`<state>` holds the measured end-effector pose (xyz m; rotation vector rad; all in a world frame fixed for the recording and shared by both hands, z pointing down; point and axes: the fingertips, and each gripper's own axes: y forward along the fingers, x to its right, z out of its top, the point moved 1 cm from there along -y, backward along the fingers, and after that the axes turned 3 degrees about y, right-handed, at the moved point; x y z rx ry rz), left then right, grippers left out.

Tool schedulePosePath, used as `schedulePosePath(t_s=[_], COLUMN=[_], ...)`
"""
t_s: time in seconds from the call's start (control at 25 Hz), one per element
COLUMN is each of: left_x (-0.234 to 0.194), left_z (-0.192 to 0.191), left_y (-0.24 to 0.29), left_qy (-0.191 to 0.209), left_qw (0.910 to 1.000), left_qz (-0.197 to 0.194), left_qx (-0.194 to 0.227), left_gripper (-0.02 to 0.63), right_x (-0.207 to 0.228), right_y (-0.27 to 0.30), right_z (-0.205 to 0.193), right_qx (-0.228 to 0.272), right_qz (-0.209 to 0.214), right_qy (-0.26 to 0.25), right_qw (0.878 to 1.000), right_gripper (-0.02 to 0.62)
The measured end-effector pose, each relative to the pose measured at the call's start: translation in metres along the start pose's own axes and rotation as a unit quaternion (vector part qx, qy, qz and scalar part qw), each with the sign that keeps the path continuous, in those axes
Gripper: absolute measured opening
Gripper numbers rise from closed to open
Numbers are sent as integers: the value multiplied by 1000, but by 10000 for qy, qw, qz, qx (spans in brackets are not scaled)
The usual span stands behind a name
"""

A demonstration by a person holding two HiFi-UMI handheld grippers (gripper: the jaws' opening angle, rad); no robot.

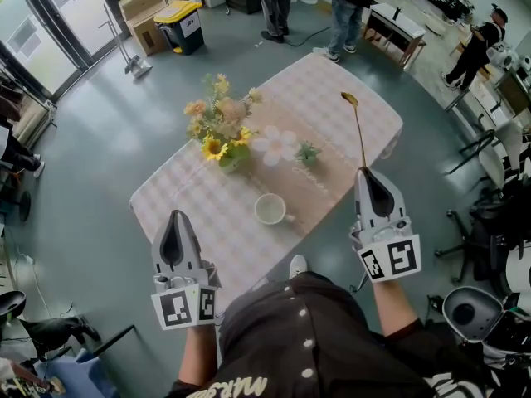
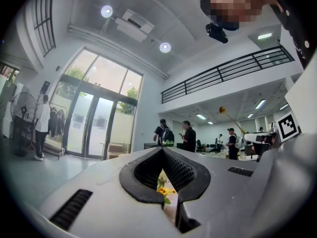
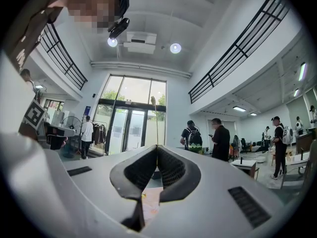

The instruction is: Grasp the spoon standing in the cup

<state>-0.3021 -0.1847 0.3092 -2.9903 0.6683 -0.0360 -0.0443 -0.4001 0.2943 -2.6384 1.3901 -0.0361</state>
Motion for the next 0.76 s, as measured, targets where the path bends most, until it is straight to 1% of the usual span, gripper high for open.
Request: schedulePosePath(t_s=[0.56,0.76], left_x=[11,7], left_z=[-2,-1], left_y=[-4,-3], left_qy=[-27,-53], left_qw=[9999,9999], left_qz=[-105,-84], left_qx=[-20,-21], left_gripper=[12,12], right_x=[-3,-7], right_y=[-4,2], right_z=[-2,-3], right_qx=[-53,-66], right_qz=[71,103], right_qy=[-25,-33], right_qw=[10000,9999], right_gripper=[5,5])
